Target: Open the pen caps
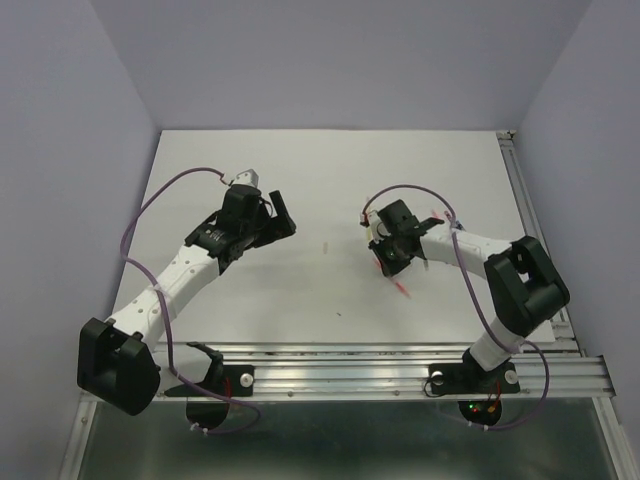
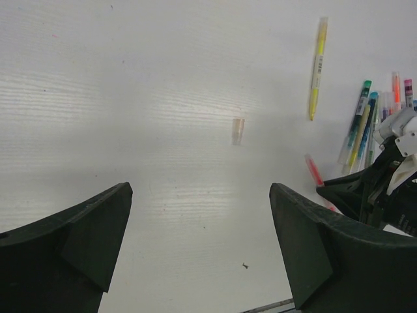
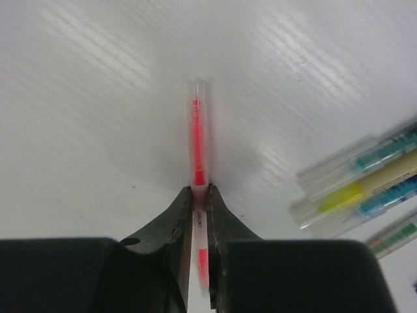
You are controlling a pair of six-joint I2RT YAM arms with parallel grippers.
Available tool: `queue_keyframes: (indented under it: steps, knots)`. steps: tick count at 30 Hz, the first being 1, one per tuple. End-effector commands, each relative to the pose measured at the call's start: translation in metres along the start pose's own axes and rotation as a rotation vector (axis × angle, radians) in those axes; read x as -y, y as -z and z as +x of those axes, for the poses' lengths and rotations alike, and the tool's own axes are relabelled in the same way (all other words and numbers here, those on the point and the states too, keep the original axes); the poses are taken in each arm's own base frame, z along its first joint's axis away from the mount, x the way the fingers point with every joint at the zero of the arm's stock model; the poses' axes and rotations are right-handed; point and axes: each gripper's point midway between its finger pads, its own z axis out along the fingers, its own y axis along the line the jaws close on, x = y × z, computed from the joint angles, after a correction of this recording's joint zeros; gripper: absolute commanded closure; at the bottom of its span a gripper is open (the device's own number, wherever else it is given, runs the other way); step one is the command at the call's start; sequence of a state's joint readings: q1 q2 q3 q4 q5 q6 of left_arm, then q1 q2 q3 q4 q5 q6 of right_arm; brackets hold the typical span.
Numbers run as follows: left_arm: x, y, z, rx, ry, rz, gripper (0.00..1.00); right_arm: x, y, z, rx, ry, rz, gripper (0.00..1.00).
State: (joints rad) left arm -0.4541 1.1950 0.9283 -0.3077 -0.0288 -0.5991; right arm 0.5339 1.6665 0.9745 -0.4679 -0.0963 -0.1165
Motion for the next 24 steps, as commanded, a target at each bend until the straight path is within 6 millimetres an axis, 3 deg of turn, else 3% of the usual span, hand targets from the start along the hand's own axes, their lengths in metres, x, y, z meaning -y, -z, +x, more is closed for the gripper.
queue_keyframes:
  steps: [1, 4, 5, 7, 8, 11, 18, 20, 24]
  knots:
    - [0.016, 0.01, -0.016, 0.05, -0.015, 0.067, 0.01, -0.027, 0.019, -0.008, 0.072, -0.005, -0.079, 0.99]
    - [0.028, 0.013, -0.003, 0.01, -0.023, 0.165, 0.01, -0.031, 0.037, -0.029, 0.194, -0.056, -0.086, 0.99]
    - [0.036, 0.016, 0.001, -0.009, -0.028, 0.216, 0.01, -0.034, 0.055, -0.049, 0.297, -0.083, -0.093, 0.99]
    - [0.048, 0.021, 0.005, -0.007, -0.041, 0.298, 0.01, -0.038, 0.074, -0.064, 0.393, -0.192, -0.108, 0.99]
    - [0.054, 0.024, 0.007, -0.007, -0.046, 0.337, 0.01, -0.037, 0.092, -0.083, 0.495, -0.243, -0.108, 0.99]
    - [0.084, 0.042, 0.019, -0.02, -0.086, 0.507, 0.01, -0.041, 0.119, -0.108, 0.619, -0.402, -0.152, 0.99]
    - [0.14, 0.077, 0.039, -0.018, -0.167, 0.804, 0.01, -0.026, 0.154, -0.138, 0.795, -0.825, -0.187, 0.99]
    - [0.15, 0.081, 0.04, -0.014, -0.174, 0.855, 0.01, -0.032, 0.166, -0.15, 0.851, -0.904, -0.274, 0.99]
    - [0.165, 0.08, 0.048, -0.043, -0.192, 0.895, 0.01, -0.031, 0.17, -0.151, 0.876, -1.0, -0.31, 0.99]
